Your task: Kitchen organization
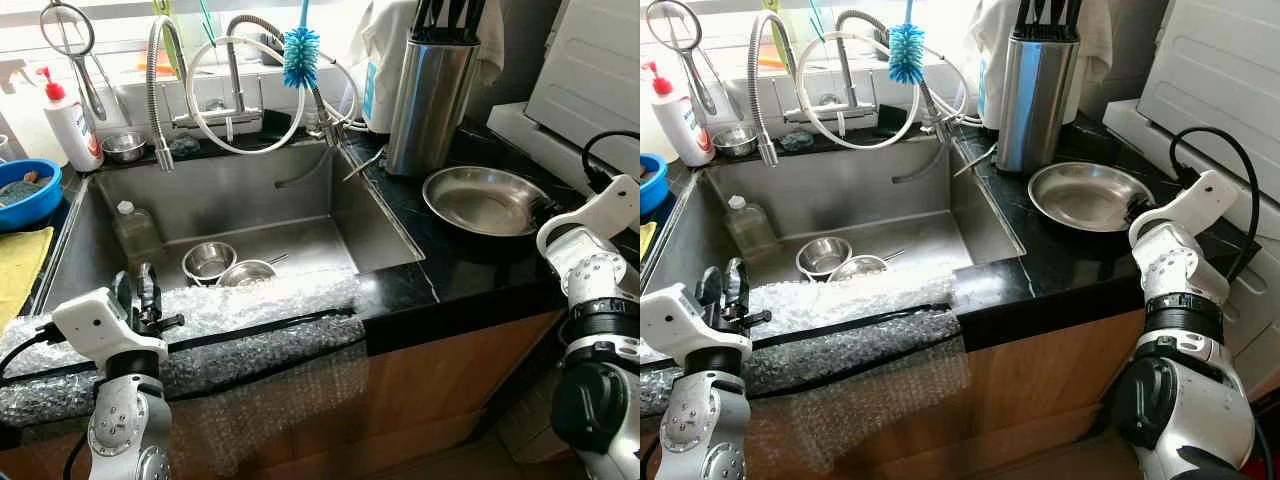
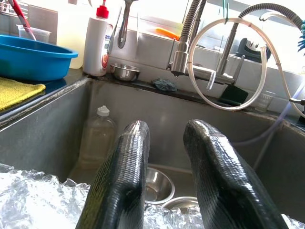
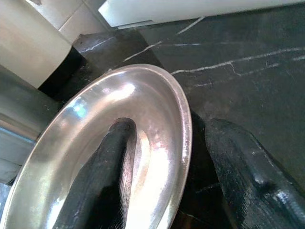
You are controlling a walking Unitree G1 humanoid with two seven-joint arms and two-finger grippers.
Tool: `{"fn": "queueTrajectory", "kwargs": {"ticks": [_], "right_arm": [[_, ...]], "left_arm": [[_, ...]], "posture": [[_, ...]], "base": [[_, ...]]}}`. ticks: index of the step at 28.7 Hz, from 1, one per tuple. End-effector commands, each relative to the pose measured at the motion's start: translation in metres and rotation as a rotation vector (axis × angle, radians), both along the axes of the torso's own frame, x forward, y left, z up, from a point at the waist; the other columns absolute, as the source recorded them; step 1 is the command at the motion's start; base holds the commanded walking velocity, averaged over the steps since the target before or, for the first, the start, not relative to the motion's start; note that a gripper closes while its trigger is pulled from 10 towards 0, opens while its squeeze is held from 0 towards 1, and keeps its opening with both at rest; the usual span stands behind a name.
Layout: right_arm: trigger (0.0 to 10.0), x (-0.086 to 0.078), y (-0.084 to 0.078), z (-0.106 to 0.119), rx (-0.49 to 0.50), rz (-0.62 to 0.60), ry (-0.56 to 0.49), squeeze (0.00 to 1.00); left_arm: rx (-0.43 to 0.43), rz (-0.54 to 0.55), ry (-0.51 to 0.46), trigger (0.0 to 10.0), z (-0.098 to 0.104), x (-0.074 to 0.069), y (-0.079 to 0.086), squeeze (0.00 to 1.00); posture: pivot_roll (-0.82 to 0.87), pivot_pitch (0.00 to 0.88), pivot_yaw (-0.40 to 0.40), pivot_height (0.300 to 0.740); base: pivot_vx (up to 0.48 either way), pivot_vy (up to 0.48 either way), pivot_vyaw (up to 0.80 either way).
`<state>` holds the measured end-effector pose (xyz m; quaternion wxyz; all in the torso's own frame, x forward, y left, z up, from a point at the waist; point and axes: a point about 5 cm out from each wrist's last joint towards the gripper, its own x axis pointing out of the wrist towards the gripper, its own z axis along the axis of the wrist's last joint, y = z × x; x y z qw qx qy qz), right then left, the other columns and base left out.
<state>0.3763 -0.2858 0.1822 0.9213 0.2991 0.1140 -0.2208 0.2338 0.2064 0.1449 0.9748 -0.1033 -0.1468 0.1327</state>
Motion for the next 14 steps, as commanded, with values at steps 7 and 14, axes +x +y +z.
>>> {"fn": "queueTrajectory", "kwargs": {"ticks": [7, 14], "right_arm": [[10.0, 0.0053, -0.0004, 0.0084, 0.021, -0.021, -0.019, 0.00], [10.0, 0.0077, 0.0001, 0.0077, -0.014, -0.013, 0.006, 0.00]], "left_arm": [[-0.002, -0.014, 0.020, 10.0, -0.0011, 0.0003, -0.0013, 0.00], [-0.007, -0.021, 0.024, 10.0, -0.0016, 0.0007, -0.0022, 0.00]], "posture": [[0.03, 0.000, -0.017, 0.740], [0.03, 0.000, -0.017, 0.740]], "base": [[0.000, 0.000, 0.00], [0.000, 0.000, 0.00]]}}
